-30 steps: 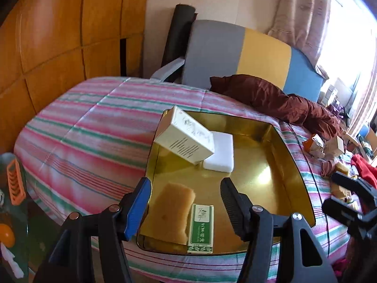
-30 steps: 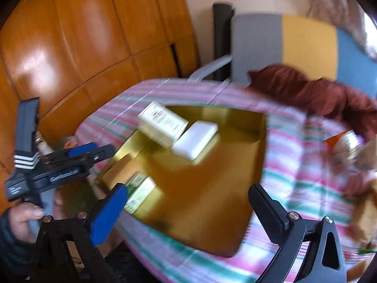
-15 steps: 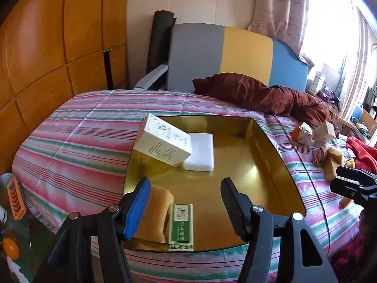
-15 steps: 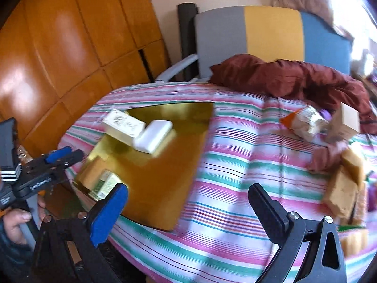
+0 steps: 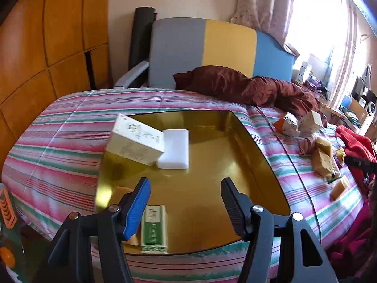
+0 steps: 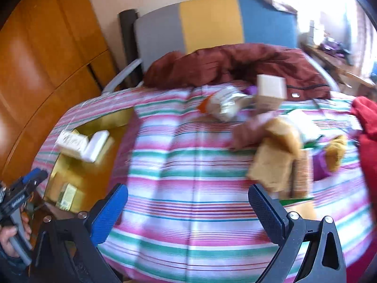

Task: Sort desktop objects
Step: 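Move both open tools from the tray back to the pile, then grasp a yellow sponge with the right tool while the left tool grasps a white box, then carry the yellow sponge and white box into the gold tray and open both tools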

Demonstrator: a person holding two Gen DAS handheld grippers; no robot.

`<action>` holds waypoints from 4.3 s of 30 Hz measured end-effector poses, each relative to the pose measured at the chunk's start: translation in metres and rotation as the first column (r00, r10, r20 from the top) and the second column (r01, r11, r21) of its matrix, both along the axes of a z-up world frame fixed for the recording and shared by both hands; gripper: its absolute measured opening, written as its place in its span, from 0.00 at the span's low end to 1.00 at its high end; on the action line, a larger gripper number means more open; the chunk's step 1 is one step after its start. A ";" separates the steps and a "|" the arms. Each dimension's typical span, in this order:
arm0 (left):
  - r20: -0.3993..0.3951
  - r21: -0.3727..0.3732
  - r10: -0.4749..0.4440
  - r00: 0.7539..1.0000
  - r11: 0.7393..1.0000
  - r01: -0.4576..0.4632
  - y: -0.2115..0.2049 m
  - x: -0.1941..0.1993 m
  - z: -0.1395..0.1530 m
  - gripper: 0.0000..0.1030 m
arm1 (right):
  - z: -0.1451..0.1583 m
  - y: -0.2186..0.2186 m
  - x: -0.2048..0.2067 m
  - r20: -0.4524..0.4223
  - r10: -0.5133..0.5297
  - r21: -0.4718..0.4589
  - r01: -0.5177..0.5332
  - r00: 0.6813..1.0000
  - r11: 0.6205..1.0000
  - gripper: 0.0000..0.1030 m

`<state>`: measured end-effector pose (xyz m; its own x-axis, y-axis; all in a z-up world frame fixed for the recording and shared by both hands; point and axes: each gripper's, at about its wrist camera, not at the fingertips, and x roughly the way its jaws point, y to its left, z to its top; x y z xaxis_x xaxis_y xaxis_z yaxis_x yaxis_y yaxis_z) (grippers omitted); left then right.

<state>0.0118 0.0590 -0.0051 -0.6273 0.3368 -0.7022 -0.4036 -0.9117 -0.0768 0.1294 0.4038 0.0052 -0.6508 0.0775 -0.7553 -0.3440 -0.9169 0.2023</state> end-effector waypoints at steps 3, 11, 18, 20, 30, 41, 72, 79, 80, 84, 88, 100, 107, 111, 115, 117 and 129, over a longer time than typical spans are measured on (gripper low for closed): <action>0.005 -0.005 -0.039 0.999 0.999 0.039 0.011 0.002 0.000 0.61 | 0.010 0.027 0.015 -0.024 -0.082 -0.047 0.080 0.996 0.996 1.00; 0.034 0.017 -0.160 0.987 0.987 0.159 0.045 0.004 0.001 0.61 | 0.016 0.098 0.049 -0.006 -0.311 -0.247 0.300 0.950 0.921 1.00; 0.054 0.021 -0.362 0.930 0.932 0.362 0.097 0.022 0.001 0.61 | -0.005 0.135 0.052 0.133 -0.350 -0.226 0.373 0.927 0.900 1.00; 0.062 0.018 -0.409 0.910 0.913 0.409 0.111 0.029 -0.001 0.61 | -0.012 0.140 0.052 0.152 -0.351 -0.237 0.379 0.924 0.895 1.00; 0.122 -0.007 -0.521 0.845 0.851 0.525 0.155 0.046 -0.017 0.61 | -0.015 0.148 0.018 0.174 -0.285 -0.190 0.316 0.943 0.929 1.00; 0.188 0.000 -0.569 0.801 0.815 0.579 0.188 0.042 -0.029 0.61 | -0.027 0.148 -0.041 0.157 -0.143 -0.064 0.154 0.977 0.986 0.88; 0.288 0.197 -0.593 0.752 0.805 0.560 0.367 -0.077 0.000 0.77 | -0.044 0.148 -0.060 0.186 -0.058 0.003 0.059 0.981 0.998 0.38; 0.327 0.173 -0.559 0.762 0.828 0.533 0.430 -0.101 0.005 0.82 | -0.036 0.144 -0.056 0.153 -0.041 -0.003 0.042 0.987 0.999 0.38; 0.333 0.154 -0.552 0.765 0.832 0.533 0.438 -0.102 0.004 0.83 | -0.034 0.143 -0.056 0.144 -0.034 0.000 0.035 0.989 0.999 0.38; 0.352 0.066 -0.526 0.774 0.839 0.540 0.471 -0.103 -0.006 0.88 | -0.032 0.140 -0.056 0.135 -0.021 0.008 0.020 0.991 1.000 0.38; 0.381 -0.017 -0.494 0.781 0.841 0.540 0.491 -0.105 -0.024 0.88 | -0.029 0.141 -0.055 0.127 -0.017 0.012 0.016 0.992 1.000 0.38; 0.182 -0.046 -0.560 0.808 0.816 0.576 0.471 -0.085 -0.010 0.53 | -0.024 0.143 -0.050 0.109 -0.027 0.028 0.024 0.994 0.999 0.38; 0.116 0.067 -0.543 0.832 0.840 0.539 0.413 -0.079 0.026 0.52 | -0.020 0.143 -0.046 0.078 -0.039 0.047 0.036 0.996 0.998 0.38; 0.064 0.117 -0.526 0.848 0.848 0.517 0.371 -0.068 0.046 0.52 | -0.010 0.133 -0.045 0.011 0.010 0.069 -0.011 1.000 0.998 0.38; 0.044 0.165 -0.469 0.882 0.874 0.457 0.313 -0.061 0.058 0.52 | -0.003 0.118 -0.045 -0.033 0.075 0.069 -0.072 0.997 0.995 0.38; 0.043 0.178 -0.439 0.898 0.887 0.425 0.287 -0.060 0.060 0.52 | -0.001 0.110 -0.046 -0.036 0.100 0.074 -0.097 0.994 0.993 0.38; 0.015 0.229 -0.157 0.987 0.962 0.150 0.107 -0.077 0.066 0.52 | 0.023 0.033 -0.065 -0.066 0.248 0.024 -0.247 0.967 0.969 0.38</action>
<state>-0.0656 0.1661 0.0609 -0.5338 0.5800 -0.6153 -0.5311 -0.7962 -0.2898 0.0647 0.4364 0.0286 -0.7010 -0.0807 -0.7085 -0.0922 -0.9750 0.2022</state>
